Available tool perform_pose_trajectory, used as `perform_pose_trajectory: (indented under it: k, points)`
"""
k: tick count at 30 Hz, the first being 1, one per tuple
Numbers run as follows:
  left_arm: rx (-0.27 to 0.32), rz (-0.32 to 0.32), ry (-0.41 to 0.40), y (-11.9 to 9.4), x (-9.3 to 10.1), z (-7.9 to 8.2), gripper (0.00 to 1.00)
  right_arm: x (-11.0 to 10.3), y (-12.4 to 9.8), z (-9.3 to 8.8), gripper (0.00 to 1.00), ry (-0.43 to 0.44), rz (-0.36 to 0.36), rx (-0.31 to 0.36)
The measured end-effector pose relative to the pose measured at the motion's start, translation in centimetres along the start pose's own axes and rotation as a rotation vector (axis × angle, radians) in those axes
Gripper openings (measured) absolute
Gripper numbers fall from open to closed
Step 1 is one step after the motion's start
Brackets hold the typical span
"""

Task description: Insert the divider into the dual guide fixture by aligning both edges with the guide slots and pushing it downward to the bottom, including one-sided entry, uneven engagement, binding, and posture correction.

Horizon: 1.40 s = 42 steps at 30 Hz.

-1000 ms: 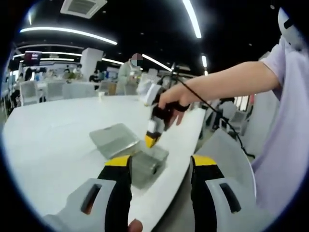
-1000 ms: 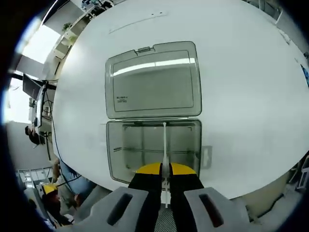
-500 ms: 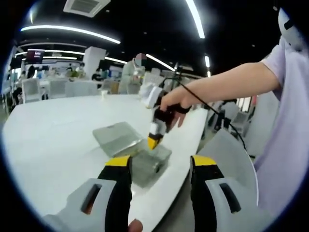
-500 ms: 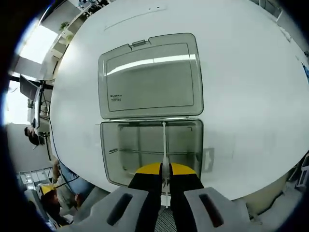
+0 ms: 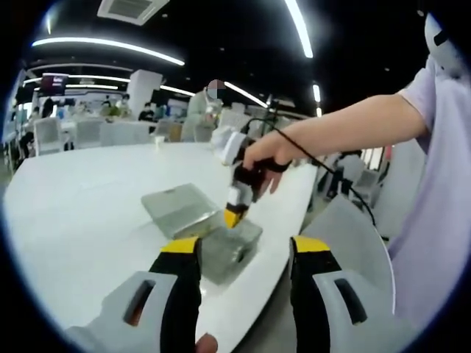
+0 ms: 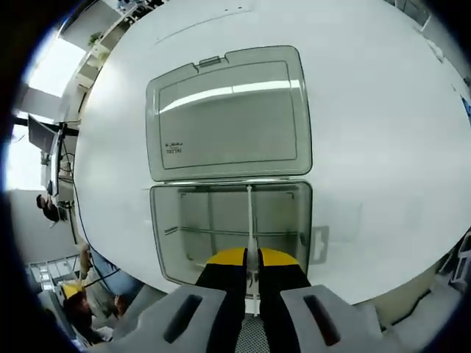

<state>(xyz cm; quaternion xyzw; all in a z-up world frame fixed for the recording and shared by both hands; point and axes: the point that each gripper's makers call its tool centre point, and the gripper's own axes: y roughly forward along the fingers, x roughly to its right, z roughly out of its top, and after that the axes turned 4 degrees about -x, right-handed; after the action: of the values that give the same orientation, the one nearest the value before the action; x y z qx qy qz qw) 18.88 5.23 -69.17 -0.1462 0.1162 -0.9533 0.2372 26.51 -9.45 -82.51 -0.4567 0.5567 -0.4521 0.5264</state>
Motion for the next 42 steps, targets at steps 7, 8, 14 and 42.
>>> perform_pose_trajectory:
  k: [7, 8, 14, 42]
  points:
    - [-0.002, 0.0, -0.004, 0.0, -0.1, -0.1, 0.46, 0.2, 0.4, 0.0, 0.0, 0.009, -0.001, -0.005]
    - [-0.003, 0.0, -0.003, 0.1, -0.1, -0.1, 0.46, 0.3, 0.4, 0.0, 0.0, 0.015, 0.003, -0.004]
    - [0.002, 0.002, -0.003, 0.1, -0.1, 0.1, 0.46, 0.2, 0.6, 0.1, 0.0, 0.024, 0.011, -0.006]
    - [0.012, 0.002, -0.012, -0.1, -0.3, 0.0, 0.45, 0.0, -0.5, 0.5, 0.0, -0.019, -0.04, -0.082]
